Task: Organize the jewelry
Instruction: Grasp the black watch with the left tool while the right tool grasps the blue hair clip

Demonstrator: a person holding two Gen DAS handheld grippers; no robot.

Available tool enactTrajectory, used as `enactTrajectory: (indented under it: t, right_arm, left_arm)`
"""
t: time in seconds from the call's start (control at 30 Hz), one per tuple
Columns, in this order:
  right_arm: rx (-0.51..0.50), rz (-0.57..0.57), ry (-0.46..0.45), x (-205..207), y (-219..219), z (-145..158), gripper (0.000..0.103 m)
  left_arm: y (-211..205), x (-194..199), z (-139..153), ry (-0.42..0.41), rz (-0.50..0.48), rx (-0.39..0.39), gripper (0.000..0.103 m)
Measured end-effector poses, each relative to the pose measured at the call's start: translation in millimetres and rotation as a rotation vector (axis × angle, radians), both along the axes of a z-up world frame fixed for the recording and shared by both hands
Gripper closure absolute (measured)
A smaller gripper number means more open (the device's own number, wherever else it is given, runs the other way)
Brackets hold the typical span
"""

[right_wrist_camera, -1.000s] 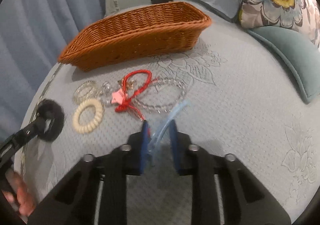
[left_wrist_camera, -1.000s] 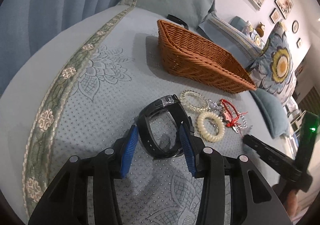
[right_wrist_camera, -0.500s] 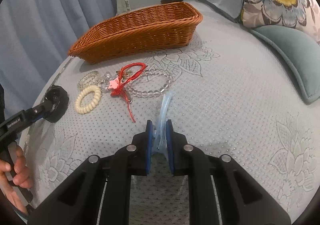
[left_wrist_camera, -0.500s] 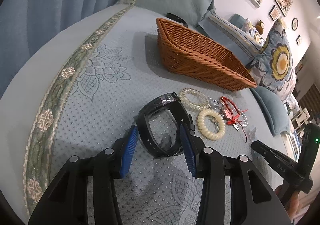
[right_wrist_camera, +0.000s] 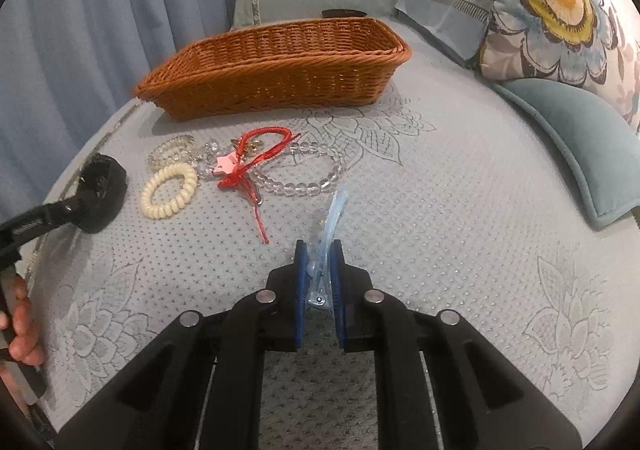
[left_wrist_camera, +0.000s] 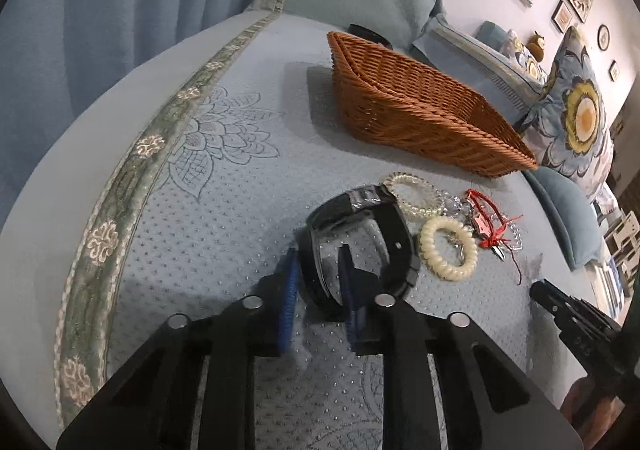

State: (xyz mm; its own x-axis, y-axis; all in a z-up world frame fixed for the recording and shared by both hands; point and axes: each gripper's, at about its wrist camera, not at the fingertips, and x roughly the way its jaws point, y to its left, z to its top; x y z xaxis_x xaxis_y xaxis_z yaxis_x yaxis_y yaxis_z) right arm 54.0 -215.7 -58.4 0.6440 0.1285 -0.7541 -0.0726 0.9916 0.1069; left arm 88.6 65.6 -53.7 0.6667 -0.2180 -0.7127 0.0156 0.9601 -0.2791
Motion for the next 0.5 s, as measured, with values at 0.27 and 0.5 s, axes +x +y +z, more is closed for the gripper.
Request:
enactTrajectory:
  t: [0.27, 0.5]
  right_arm:
    - [0.103, 0.032, -0.102, -14, -11, 14, 0.094]
    - [0.153, 0.031, -0.133, -16, -18, 25, 0.094]
  left_arm:
    - [-18, -8, 9, -0.072, -0.033, 0.025, 0.099]
    - [-29, -21, 29, -0.154, -0.049, 0.011, 0.099]
